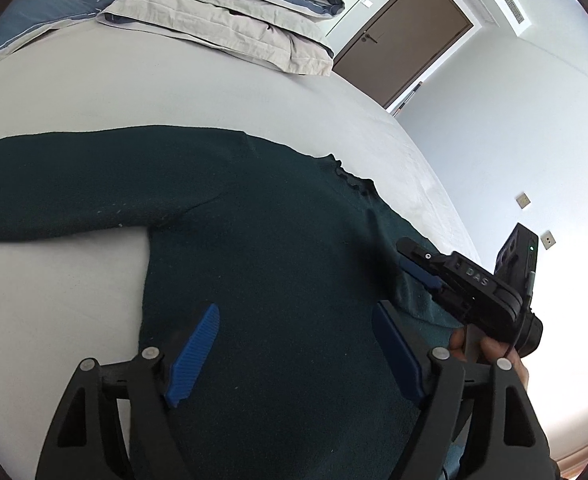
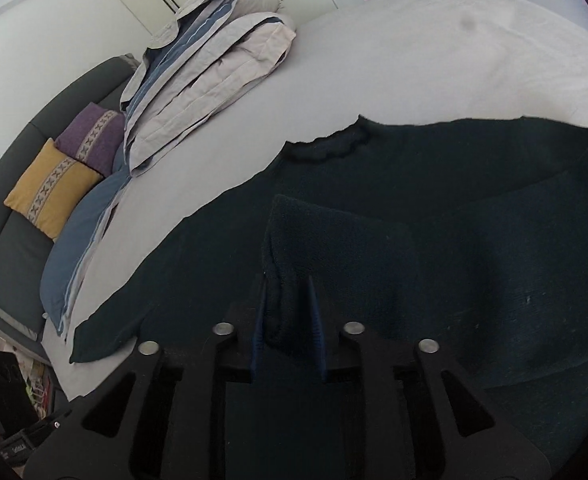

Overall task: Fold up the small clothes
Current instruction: 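Fold the held sleeve across the sweater body toward the left tool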

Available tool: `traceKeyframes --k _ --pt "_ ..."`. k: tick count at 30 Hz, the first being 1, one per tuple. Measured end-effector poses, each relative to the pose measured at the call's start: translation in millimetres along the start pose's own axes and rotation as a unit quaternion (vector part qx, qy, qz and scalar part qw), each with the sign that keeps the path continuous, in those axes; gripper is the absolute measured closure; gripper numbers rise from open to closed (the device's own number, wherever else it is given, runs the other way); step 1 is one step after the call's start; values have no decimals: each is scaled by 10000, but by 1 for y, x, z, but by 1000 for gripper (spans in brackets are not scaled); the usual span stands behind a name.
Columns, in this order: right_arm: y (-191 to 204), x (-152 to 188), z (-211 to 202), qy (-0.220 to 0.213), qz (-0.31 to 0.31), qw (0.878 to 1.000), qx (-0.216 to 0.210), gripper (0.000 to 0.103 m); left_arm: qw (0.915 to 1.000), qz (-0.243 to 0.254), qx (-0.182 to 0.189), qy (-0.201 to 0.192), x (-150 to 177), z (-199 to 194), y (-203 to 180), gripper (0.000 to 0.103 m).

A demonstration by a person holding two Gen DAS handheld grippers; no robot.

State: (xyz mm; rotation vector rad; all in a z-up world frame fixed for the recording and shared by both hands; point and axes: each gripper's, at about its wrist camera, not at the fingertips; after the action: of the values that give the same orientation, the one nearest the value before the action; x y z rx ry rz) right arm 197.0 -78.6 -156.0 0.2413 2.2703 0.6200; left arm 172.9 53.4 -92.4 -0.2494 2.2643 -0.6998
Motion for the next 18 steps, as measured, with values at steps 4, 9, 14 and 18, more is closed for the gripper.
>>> traceKeyframes --k 4,9,14,18 --pt "-12 15 -38 -337 -33 9994 -97 43 9995 239 169 83 -7 28 -29 14" --pt "-68 -28 -132 -677 70 9977 24 43 9966 718 241 322 -17 86 -79 15" --pt "-118 -35 -187 -1039 533 9931 133 44 9905 1070 -8 861 -28 154 -110 46" --pt "-153 -38 -219 -1221 757 9891 324 44 9870 1150 -317 1080 -23 180 -109 59"
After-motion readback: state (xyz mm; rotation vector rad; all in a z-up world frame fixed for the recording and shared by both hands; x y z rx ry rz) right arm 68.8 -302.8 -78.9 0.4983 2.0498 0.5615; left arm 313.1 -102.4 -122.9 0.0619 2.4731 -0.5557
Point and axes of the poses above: each gripper's, at about its wrist camera, not at the fingertips, and z roughly the way its jaws point, y to its left, x to its underside, and after that the axes turned 8 degrees about -y, right-handed
